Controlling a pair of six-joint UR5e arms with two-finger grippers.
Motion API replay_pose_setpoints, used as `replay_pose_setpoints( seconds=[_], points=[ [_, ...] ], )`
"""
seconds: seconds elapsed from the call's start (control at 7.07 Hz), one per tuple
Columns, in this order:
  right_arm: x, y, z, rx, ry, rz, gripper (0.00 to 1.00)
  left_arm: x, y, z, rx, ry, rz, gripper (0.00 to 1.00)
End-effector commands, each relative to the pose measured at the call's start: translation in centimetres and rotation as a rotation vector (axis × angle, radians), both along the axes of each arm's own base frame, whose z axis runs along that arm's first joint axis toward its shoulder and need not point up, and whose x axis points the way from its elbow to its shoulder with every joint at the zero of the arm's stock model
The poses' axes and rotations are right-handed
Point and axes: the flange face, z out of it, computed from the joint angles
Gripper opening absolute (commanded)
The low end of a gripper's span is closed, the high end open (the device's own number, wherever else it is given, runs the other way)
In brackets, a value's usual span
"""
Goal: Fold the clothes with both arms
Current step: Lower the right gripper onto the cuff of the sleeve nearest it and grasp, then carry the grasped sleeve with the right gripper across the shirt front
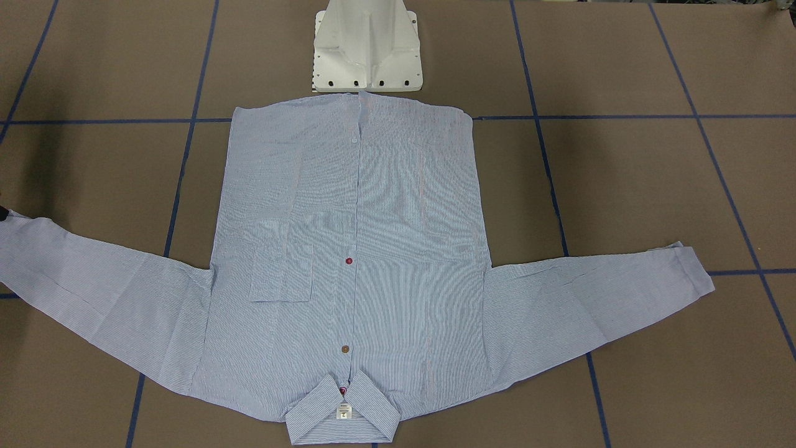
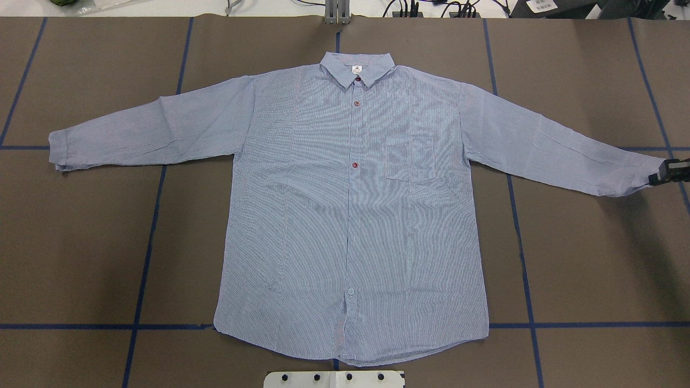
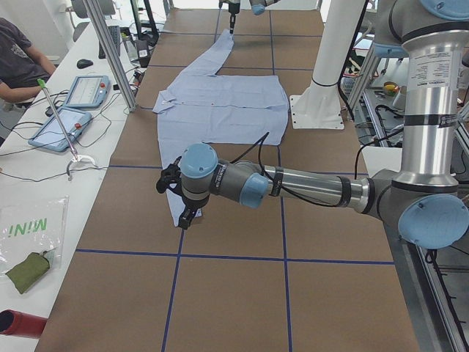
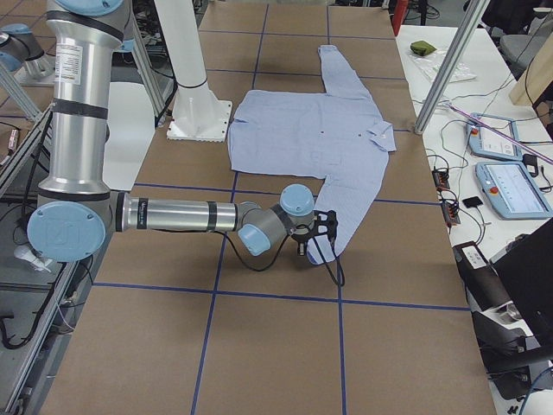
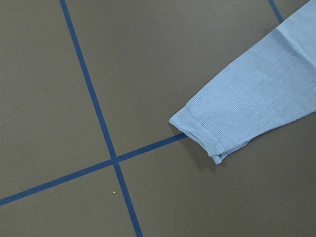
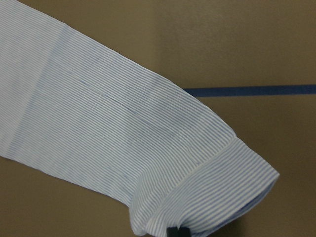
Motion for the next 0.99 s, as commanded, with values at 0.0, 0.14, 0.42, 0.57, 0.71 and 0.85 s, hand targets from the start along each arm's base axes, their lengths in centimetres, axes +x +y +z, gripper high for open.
replay_pose_setpoints(
  seconds=[0.0, 0.14, 0.42, 0.57, 0.71, 0.85],
  points=[
    [0.0, -1.7, -5.8, 0.077, -0.094, -0.026, 0.00, 0.0, 0.0, 0.3, -0.004, 0.000, 0.000, 0.99],
    [-1.1, -4.0, -9.5, 0.137, -0.135, -0.044, 0.00, 0.0, 0.0, 0.4, -0.011, 0.000, -0.002, 0.99],
    [-4.9, -6.9, -15.7, 0.222, -0.185, -0.108, 0.00, 0.2, -0.6, -0.9, -0.082, 0.026, -0.076, 0.99],
    [-7.8, -8.5, -19.8, 0.252, -0.206, -0.140, 0.00, 0.2, -1.5, -1.8, -0.148, 0.051, -0.144, 0.99],
    [-10.9, -10.3, -25.6, 0.244, -0.237, -0.148, 0.00, 0.3, -1.5, -1.8, -0.160, 0.061, -0.163, 0.99],
    [-14.3, -11.6, -31.9, 0.210, -0.258, -0.154, 0.00, 0.2, -1.2, -1.5, -0.141, 0.054, -0.164, 0.99]
  ],
)
